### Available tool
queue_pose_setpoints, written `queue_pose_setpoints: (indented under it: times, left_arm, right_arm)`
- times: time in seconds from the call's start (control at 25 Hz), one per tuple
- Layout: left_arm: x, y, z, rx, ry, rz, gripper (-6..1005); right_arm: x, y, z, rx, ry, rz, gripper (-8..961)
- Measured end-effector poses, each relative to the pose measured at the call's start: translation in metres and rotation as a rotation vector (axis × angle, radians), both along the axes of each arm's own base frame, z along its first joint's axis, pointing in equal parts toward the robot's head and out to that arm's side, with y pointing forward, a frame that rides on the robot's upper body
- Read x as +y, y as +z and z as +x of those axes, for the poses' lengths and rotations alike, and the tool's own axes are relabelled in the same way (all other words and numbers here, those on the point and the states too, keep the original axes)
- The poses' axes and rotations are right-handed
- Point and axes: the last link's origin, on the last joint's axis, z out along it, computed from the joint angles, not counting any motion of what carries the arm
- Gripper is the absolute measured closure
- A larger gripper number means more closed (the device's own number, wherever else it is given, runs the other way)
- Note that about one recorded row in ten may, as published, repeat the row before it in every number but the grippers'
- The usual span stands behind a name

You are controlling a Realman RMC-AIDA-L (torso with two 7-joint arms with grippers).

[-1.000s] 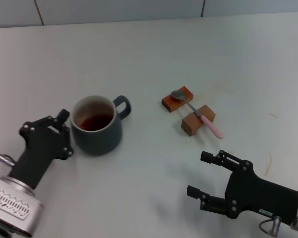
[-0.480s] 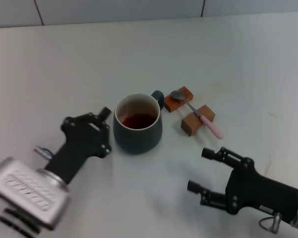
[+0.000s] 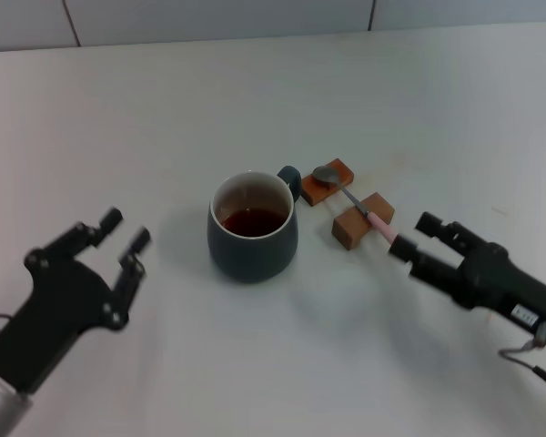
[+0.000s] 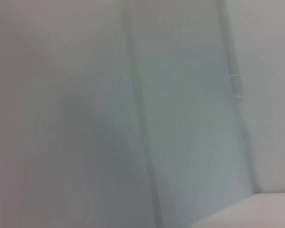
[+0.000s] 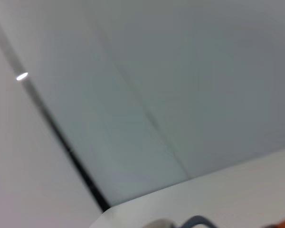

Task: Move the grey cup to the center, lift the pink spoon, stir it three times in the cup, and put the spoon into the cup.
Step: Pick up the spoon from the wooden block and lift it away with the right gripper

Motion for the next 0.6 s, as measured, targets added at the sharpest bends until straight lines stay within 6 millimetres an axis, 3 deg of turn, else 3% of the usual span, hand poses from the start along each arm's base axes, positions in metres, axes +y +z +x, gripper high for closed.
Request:
queue_pose_setpoints:
  times: [0.08,0.28,0.6]
  left_arm:
    - [-0.01,0.0,0.0,0.015,-0.05,-0.03,735]
    - [-0.019,0.0,-0.004,0.04,-0.075,-0.068,561]
    - [-0.026,-0.007,-0.003,0.055,-0.101,-0.128,328]
  right_arm:
    - [0.01,0.001,0.006,0.072,-0.127,-0.062,123]
    - [0.019,-0.001,0.012,0.118,-0.229,-0.133,124]
    - [0.023,-0.008,0.016,0.099,-0.284,-0.169,140]
